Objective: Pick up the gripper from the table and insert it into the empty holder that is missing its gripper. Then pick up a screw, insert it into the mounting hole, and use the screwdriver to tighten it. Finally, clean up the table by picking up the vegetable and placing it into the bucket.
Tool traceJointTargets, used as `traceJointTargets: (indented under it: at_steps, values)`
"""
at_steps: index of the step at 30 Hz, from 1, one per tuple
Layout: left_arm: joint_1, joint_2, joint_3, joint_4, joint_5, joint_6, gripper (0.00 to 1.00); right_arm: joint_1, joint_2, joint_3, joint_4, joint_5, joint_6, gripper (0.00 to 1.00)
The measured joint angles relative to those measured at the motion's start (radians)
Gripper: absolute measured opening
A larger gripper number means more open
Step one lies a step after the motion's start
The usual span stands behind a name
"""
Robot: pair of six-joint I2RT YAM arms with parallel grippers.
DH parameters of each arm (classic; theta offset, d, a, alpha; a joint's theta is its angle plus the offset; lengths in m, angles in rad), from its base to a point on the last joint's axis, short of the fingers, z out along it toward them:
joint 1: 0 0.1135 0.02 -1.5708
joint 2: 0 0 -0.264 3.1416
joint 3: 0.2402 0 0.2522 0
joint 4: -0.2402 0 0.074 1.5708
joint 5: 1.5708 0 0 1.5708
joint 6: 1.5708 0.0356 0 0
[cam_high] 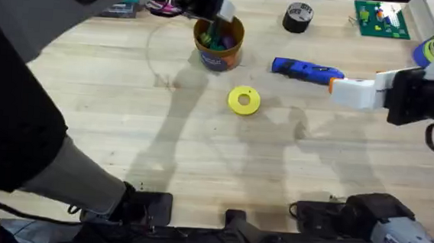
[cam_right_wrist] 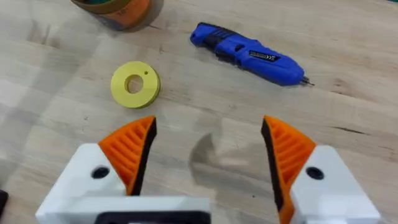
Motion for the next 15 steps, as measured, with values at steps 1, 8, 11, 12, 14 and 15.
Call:
traceJointTargets:
  at_steps: [1,8,11,12,14,15]
  values:
    - [0.0,-0.001,0.0,-0.002,0.0,-0.001,0.584,0.0,0.0,0.0,0.0,0.0,0.0,0.996]
    - [0.0,-0.011,0.0,-0.084,0.0,-0.009,0.985,0.0,0.0,0.0,0.0,0.0,0.0,0.996]
    - [0.004,-0.038,0.0,-0.145,0.0,-0.009,0.985,0.0,0.0,0.0,0.0,0.0,0.0,0.996]
    - [0.007,-0.053,0.0,-0.168,0.0,-0.009,0.985,0.0,0.0,0.0,0.0,0.0,0.0,0.996]
    - [0.02,-0.096,0.0,-0.225,0.0,-0.009,0.985,0.0,0.0,0.0,0.0,0.0,0.0,0.996]
    - [0.028,-0.121,0.0,-0.261,0.0,-0.009,0.985,0.0,0.0,0.0,0.0,0.0,0.0,0.996]
